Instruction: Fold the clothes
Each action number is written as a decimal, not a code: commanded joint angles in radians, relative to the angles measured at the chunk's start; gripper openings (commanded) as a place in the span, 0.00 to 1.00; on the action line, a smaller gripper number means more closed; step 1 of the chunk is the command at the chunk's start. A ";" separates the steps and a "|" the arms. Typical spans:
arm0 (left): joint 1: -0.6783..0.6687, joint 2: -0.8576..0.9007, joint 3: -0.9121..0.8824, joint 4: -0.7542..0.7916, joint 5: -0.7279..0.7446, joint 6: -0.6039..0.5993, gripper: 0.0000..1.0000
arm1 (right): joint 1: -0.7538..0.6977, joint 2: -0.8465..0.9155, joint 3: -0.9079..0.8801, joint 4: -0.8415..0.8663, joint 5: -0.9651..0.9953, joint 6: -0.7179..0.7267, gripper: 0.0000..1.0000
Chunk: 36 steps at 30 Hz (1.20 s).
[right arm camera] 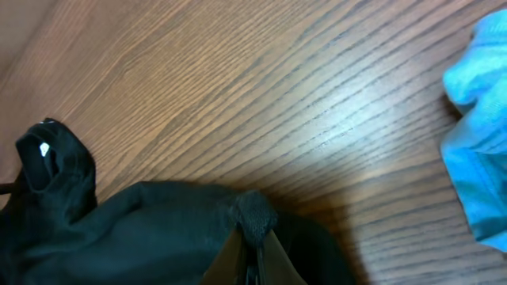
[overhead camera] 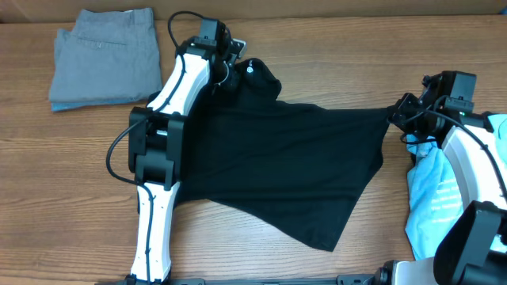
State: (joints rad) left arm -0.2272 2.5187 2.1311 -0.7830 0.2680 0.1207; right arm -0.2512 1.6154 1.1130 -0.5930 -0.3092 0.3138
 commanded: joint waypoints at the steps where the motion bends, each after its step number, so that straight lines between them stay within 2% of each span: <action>1: 0.007 0.044 -0.002 0.064 -0.043 -0.054 0.04 | -0.013 -0.021 0.015 -0.026 0.016 -0.007 0.05; 3: 0.018 0.061 -0.002 0.132 -0.137 -0.125 0.04 | -0.013 -0.021 0.015 -0.058 0.016 -0.008 0.08; 5: 0.034 0.070 -0.002 0.183 -0.191 -0.190 0.04 | -0.013 -0.021 0.015 -0.093 0.020 -0.009 0.17; 6: 0.056 0.071 -0.002 0.234 -0.192 -0.237 0.04 | -0.013 -0.021 0.015 -0.130 0.021 -0.034 0.48; 9: 0.099 0.071 0.012 0.286 -0.189 -0.283 0.04 | -0.013 -0.021 0.014 -0.199 0.057 -0.042 0.77; 10: 0.113 0.071 0.023 0.286 -0.188 -0.287 0.04 | -0.013 -0.020 0.014 -0.217 0.063 -0.041 0.81; 14: 0.173 0.071 0.087 0.243 -0.115 -0.286 0.04 | -0.013 -0.018 0.003 -0.285 0.064 -0.041 0.84; 18: 0.213 0.071 0.173 0.193 0.167 -0.224 0.08 | -0.012 -0.018 -0.015 -0.295 0.061 -0.041 0.83; 19: 0.215 0.071 0.195 0.176 0.235 -0.195 0.13 | -0.012 -0.018 -0.016 -0.293 0.062 -0.041 0.83; 21: 0.208 0.071 0.244 0.116 0.311 -0.139 0.33 | -0.012 -0.018 -0.016 -0.287 0.061 -0.041 0.82; 24: 0.182 0.071 0.250 0.085 0.261 -0.090 0.64 | -0.012 -0.018 -0.016 -0.288 0.060 -0.041 0.81; 28: 0.148 0.079 0.227 0.075 0.104 -0.072 0.76 | -0.012 -0.018 -0.016 -0.296 0.053 -0.041 0.79; 32: 0.122 0.088 0.200 0.075 0.090 0.007 0.76 | -0.012 -0.018 -0.016 -0.303 0.053 -0.041 0.79; 36: 0.101 0.121 0.200 0.053 0.056 0.018 0.75 | -0.012 -0.018 -0.016 -0.303 0.053 -0.041 0.79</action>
State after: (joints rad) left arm -0.1265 2.5912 2.3425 -0.7208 0.3740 0.0868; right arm -0.2604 1.6146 1.1042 -0.8986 -0.2558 0.2829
